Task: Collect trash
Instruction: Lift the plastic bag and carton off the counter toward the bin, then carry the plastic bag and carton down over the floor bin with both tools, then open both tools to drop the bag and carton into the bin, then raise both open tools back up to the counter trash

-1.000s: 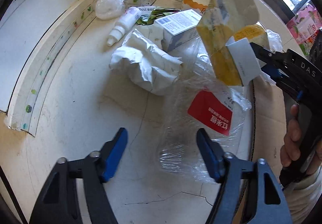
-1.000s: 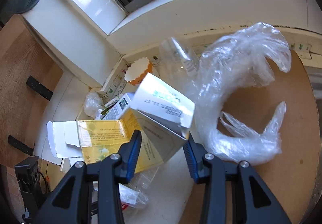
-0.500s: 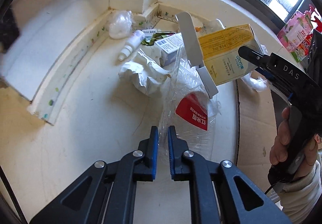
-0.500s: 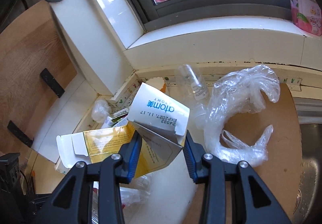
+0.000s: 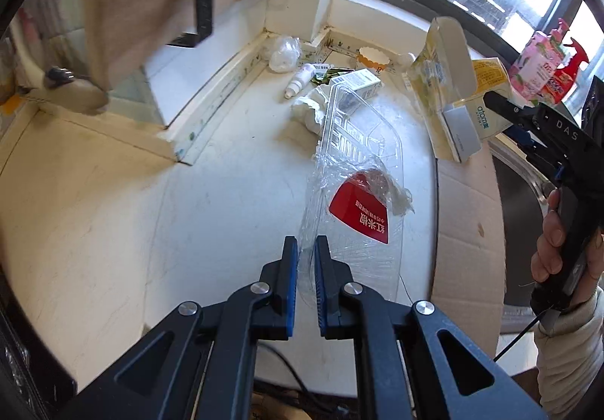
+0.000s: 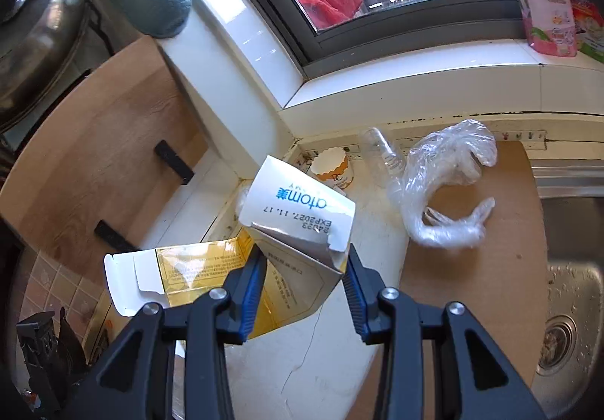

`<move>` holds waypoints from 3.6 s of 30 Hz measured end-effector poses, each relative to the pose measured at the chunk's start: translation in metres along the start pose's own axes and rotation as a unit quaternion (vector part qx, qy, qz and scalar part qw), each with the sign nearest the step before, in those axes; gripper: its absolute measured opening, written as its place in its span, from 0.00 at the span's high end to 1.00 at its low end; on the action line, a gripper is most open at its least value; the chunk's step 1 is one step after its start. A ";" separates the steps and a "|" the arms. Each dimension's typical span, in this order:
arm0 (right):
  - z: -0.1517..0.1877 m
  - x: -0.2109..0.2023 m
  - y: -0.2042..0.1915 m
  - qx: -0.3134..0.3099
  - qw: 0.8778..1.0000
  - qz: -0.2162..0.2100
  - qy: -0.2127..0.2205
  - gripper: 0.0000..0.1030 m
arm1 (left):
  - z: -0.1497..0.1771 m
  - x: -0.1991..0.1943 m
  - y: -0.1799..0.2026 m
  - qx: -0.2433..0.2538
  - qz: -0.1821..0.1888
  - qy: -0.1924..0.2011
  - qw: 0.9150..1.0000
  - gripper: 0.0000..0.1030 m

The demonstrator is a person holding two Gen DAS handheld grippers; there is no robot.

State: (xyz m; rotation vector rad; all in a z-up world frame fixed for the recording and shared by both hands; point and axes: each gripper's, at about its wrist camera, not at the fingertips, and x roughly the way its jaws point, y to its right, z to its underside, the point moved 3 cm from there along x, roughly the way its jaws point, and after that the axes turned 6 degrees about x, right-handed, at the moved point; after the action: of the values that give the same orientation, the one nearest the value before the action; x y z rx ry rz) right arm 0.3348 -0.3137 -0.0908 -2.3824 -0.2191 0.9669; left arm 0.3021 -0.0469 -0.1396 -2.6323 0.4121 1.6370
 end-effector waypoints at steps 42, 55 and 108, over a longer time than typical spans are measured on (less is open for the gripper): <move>0.437 -0.056 0.033 0.007 0.955 0.240 -0.175 0.61 | 0.353 0.089 -0.068 0.039 -0.011 -0.187 0.981 0.93; 0.536 0.097 0.132 0.013 0.920 0.304 -0.247 0.63 | 0.423 0.270 -0.111 -0.010 -0.041 -0.259 0.965 0.43; 0.342 -0.174 -0.061 0.012 0.973 0.207 -0.103 0.42 | 0.230 -0.117 0.016 0.182 -0.016 0.050 0.982 0.24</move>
State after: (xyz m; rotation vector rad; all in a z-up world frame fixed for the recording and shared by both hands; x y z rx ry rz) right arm -0.0224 -0.1748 -0.1544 -2.3505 0.2243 1.3988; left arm 0.0475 -0.0026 -0.1383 -2.4345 0.6039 1.2779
